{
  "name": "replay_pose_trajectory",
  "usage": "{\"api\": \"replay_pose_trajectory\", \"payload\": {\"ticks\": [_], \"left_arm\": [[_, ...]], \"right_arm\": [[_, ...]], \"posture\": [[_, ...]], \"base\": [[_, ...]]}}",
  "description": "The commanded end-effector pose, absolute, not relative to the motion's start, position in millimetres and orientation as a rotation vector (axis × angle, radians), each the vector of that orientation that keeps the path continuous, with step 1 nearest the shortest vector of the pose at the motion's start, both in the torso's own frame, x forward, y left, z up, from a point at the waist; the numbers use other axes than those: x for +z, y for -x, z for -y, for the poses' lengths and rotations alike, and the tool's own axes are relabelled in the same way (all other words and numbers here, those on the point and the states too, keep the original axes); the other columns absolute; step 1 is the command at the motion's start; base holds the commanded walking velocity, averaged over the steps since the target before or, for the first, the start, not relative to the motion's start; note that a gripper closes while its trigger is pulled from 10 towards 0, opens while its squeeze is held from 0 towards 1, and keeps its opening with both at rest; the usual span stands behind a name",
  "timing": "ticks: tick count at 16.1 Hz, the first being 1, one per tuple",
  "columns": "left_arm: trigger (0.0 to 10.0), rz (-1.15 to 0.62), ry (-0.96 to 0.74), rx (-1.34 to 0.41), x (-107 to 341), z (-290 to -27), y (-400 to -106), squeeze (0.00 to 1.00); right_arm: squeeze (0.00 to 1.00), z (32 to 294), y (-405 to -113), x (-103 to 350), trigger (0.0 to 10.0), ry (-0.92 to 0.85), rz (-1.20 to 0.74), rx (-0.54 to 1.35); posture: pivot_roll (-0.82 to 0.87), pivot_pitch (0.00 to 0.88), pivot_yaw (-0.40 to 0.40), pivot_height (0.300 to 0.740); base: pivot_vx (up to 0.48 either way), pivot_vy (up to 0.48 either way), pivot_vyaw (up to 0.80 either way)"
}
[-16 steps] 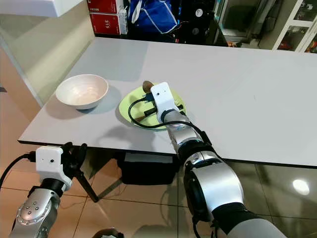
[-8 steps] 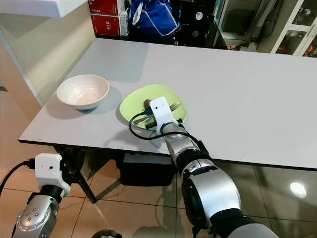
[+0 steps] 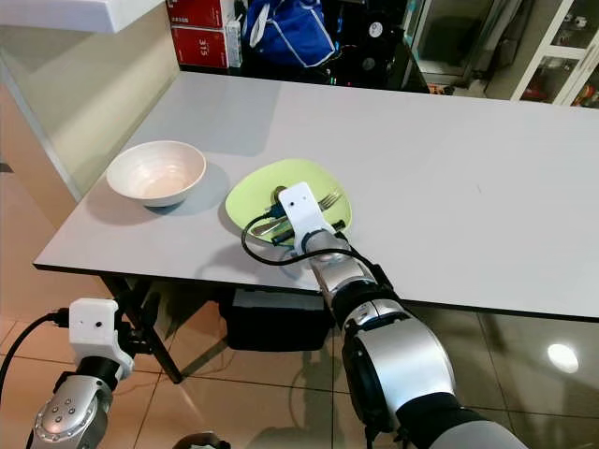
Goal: Setting the table
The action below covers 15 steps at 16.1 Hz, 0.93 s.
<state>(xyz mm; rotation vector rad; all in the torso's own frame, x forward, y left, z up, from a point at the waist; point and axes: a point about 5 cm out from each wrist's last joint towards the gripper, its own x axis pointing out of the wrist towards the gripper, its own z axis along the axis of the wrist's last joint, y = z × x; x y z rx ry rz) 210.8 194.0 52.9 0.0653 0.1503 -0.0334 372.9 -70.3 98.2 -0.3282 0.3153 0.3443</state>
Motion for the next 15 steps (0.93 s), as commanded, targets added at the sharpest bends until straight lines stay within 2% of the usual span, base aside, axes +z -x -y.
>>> {"api": "replay_pose_trajectory", "payload": {"ticks": [1, 9, 12, 15], "left_arm": [[10.0, -0.141, -0.062, -0.039, 53, -195, -213, 0.0], [10.0, -0.116, -0.066, -0.041, 60, -194, -211, 0.0], [10.0, -0.112, -0.062, -0.042, 61, -192, -213, 0.0], [10.0, -0.113, -0.043, -0.019, 62, -196, -223, 0.0]], "right_arm": [[0.0, 68, -379, 111, 10.0, 0.34, -0.257, 0.339], [0.0, 62, -391, 148, 10.0, 0.246, -0.071, 0.288], [0.0, 60, -395, 164, 10.0, 0.229, 0.016, 0.304], [0.0, 66, -395, 176, 10.0, 0.132, 0.109, 0.366]], "posture": [[0.2, 0.0, -0.031, 0.74], [0.2, 0.0, -0.028, 0.74], [0.19, 0.0, -0.025, 0.74], [0.18, 0.0, -0.013, 0.74]], "base": [[0.0, 0.0, 0.0], [0.0, 0.0, 0.0], [0.0, 0.0, 0.0], [0.0, 0.0, 0.0]]}}
